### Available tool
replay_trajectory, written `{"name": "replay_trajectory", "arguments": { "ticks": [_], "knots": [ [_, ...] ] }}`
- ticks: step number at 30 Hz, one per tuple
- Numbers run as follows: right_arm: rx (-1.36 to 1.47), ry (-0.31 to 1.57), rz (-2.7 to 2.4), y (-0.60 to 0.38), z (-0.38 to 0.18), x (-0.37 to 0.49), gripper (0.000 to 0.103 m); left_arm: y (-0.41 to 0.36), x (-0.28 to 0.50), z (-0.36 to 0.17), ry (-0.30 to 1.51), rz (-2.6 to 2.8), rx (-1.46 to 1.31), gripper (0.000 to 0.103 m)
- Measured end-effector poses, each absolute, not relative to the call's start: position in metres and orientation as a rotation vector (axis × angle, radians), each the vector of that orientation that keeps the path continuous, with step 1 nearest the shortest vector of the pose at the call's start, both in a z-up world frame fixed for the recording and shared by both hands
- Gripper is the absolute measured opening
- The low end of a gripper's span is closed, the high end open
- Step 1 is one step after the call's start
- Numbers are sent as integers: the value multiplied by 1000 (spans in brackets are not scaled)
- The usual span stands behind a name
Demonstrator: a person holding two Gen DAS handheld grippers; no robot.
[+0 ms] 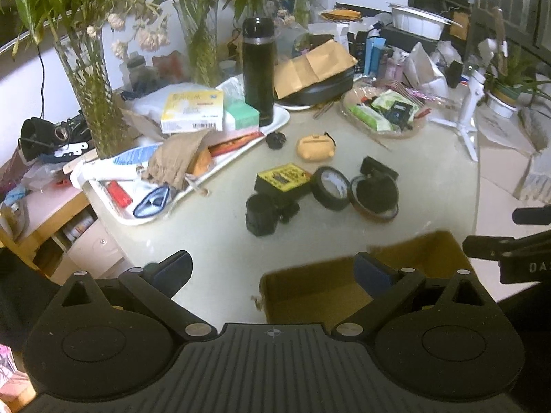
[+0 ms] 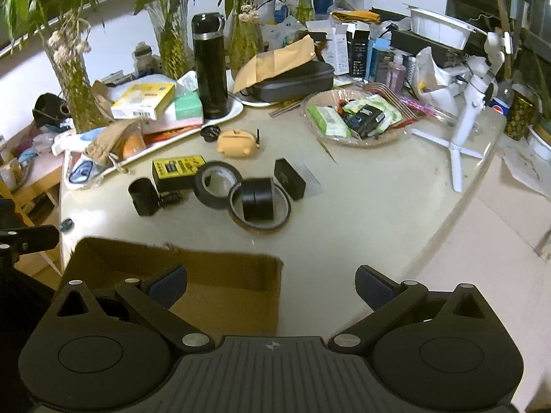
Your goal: Organize rigid objects
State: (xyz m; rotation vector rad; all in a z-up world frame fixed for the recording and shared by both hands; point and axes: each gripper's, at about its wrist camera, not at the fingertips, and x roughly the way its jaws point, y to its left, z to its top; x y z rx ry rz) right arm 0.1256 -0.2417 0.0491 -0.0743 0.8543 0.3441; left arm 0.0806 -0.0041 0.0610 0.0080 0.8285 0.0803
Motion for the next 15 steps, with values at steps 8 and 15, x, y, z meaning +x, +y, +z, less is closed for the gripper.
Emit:
{"name": "replay_trajectory", "arguments": {
  "ticks": [8,15],
  "knots": [
    [24,872,371,-251,52,148,103,-3,99,72,817,85,2,102],
    [-7,854,383,-246,50,157,103,-2,109,69,821,79,-1,102]
  ]
}}
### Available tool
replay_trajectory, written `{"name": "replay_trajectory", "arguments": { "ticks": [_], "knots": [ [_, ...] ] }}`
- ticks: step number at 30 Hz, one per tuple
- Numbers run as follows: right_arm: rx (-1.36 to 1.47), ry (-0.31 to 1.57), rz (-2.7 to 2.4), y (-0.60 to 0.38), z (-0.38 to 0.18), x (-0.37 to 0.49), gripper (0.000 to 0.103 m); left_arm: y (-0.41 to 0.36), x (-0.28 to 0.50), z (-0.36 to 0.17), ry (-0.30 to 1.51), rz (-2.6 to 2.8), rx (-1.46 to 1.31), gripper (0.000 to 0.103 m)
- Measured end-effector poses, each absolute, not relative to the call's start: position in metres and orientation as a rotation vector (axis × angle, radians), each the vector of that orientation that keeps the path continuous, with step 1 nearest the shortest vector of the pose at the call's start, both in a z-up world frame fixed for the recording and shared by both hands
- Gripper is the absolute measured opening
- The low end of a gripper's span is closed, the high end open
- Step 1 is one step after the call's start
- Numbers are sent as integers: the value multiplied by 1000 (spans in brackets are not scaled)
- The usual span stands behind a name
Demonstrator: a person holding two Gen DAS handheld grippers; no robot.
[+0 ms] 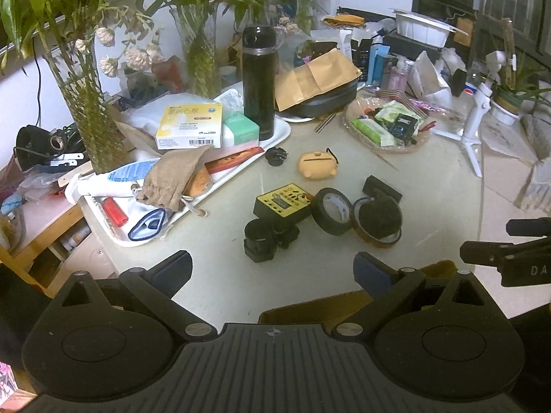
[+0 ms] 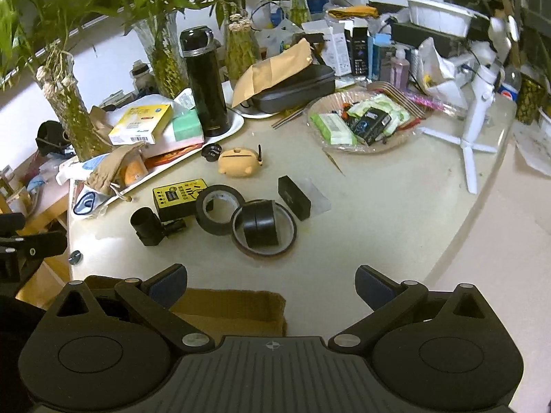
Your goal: Organize rigid objects
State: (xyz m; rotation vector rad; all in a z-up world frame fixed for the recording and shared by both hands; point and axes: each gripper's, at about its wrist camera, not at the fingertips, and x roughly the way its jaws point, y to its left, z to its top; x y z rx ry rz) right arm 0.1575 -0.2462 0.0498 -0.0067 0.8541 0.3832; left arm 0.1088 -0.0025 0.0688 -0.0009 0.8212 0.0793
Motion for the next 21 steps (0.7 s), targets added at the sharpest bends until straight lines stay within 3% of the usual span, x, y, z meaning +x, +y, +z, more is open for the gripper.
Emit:
{"name": "replay_trajectory", "arguments": {
  "ticks": [21],
  "knots": [
    [-39,789,483,-224,8,219,103,30,164,29,780,52,-87,102]
  ]
}}
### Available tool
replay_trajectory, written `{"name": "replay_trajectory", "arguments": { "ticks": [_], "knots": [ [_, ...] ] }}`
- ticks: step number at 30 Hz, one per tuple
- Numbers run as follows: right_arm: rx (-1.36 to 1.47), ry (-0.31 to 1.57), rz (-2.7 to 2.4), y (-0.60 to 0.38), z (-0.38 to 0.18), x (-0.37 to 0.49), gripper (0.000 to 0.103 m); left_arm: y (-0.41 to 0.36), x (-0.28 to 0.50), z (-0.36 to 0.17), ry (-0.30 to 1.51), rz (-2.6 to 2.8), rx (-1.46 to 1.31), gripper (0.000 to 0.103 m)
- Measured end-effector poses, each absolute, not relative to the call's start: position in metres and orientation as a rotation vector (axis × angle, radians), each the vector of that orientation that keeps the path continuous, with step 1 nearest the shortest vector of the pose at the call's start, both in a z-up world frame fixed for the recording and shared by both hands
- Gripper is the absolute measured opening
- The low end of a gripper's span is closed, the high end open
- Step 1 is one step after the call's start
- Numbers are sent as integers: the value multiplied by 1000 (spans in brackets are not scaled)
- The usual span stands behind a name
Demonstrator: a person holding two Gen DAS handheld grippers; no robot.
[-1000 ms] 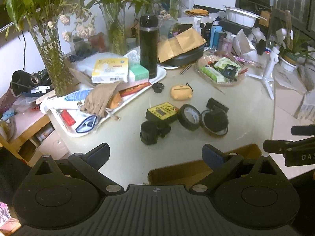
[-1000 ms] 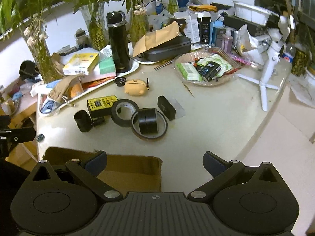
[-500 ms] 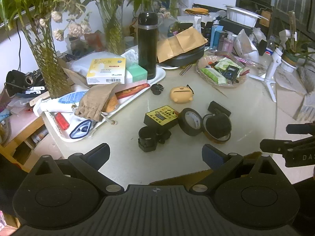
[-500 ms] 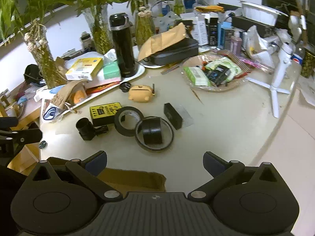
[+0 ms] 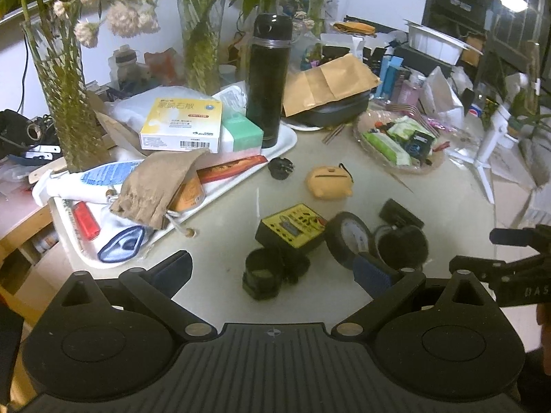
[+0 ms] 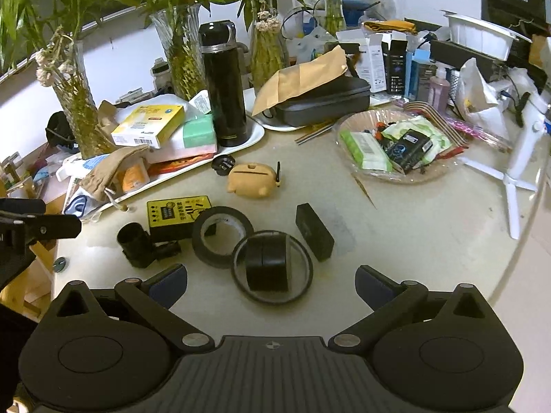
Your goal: Organize rigid objects
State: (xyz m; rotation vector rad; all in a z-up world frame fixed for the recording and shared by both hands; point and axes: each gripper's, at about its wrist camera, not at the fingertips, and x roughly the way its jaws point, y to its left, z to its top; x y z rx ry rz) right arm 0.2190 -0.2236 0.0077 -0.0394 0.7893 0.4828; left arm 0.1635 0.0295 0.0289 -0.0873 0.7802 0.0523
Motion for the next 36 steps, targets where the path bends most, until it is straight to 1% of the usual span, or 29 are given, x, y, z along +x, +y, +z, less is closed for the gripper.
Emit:
{"name": "replay_trajectory", "arguments": {
  "ticks": [7,11,17,24,26,27,28,30,36],
  "knots": [
    [4,821,511,-222,-15,236,103,39,169,13,713,90,-108,102],
    [-7,855,518,-217,-26,244,103,44,176,6,748,95,-111,102],
    [-35,868,542,-202,-29,261,103,42,179,3,766,86,-89,102],
    [-91,897,544,-188,-36,273,102,43,186,-6,831,75,-97,102],
    [-90,914,538,-187,-38,277,100,45,187,-7,843,68,-119,102],
    [-87,920,535,-186,-39,278,95,46,187,-8,848,67,-126,102],
    [-84,927,530,-186,-40,280,92,46,187,-9,851,64,-132,102],
    [-83,936,519,-185,-41,282,90,46,187,-9,852,64,-125,102],
    [-102,970,493,-180,-45,286,72,39,186,-12,848,103,-57,102]
  ]
}}
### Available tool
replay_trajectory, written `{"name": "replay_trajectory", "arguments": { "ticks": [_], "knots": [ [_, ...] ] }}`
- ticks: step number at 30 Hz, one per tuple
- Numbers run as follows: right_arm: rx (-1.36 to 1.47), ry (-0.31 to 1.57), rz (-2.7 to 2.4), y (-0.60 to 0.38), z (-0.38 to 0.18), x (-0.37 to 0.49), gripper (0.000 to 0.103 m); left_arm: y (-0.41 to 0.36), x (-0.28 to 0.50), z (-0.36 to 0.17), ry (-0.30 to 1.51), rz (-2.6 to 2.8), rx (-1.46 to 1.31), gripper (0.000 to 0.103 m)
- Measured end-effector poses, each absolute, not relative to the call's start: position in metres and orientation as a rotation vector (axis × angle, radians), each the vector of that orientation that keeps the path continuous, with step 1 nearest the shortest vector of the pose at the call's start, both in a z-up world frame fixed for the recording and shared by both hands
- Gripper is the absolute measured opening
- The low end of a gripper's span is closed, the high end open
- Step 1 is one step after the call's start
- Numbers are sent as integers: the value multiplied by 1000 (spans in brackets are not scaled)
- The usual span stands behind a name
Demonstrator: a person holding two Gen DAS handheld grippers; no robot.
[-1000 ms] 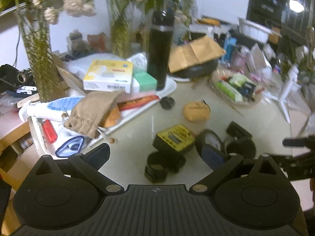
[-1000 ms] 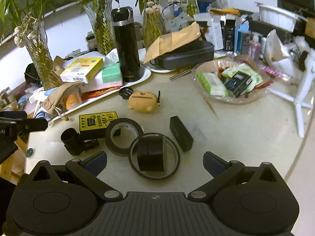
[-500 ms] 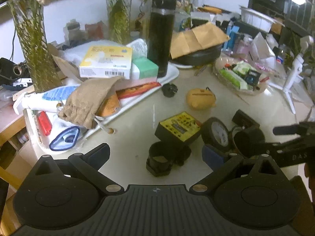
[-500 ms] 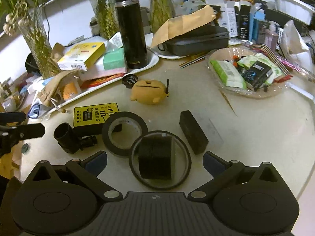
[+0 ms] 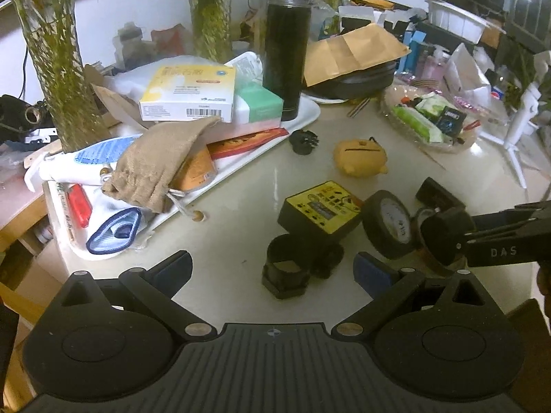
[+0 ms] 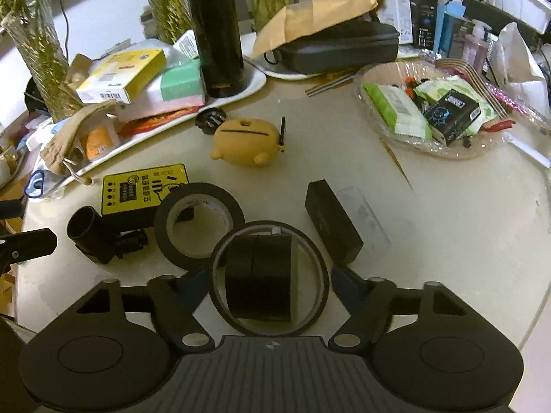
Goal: Organize rigid objects
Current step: 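Close the right tool on the black cylinder while the left tool grasps the black ring part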
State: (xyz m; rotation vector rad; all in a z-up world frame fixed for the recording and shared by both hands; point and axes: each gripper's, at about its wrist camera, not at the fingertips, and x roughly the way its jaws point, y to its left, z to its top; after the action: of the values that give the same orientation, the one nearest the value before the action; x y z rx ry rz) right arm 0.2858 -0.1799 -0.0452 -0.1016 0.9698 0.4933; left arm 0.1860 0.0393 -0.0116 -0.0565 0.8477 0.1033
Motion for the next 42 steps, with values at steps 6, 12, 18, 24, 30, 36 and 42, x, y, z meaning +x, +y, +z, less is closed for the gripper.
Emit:
{"name": "replay_trajectory", "arguments": {
  "ticks": [6,12,18,24,30,36,42],
  "knots": [
    [-117,1004,492,-175,-49,288,48,43,185,-14,848,103,-66,102],
    [-136,994,477,-172,-47,285,44,43,185,-17,851,101,-61,102],
    [-117,946,483,-178,-37,280,44,39,186,-17,849,92,-48,102],
    [-82,892,479,-187,-22,275,44,34,187,-19,844,82,-26,102],
    [-53,855,483,-195,-12,269,44,29,191,-22,852,76,-7,102],
    [-36,833,483,-204,-7,263,44,21,196,-26,862,75,42,102],
    [-22,817,481,-213,-2,259,44,15,207,-29,878,68,65,102]
  ]
}}
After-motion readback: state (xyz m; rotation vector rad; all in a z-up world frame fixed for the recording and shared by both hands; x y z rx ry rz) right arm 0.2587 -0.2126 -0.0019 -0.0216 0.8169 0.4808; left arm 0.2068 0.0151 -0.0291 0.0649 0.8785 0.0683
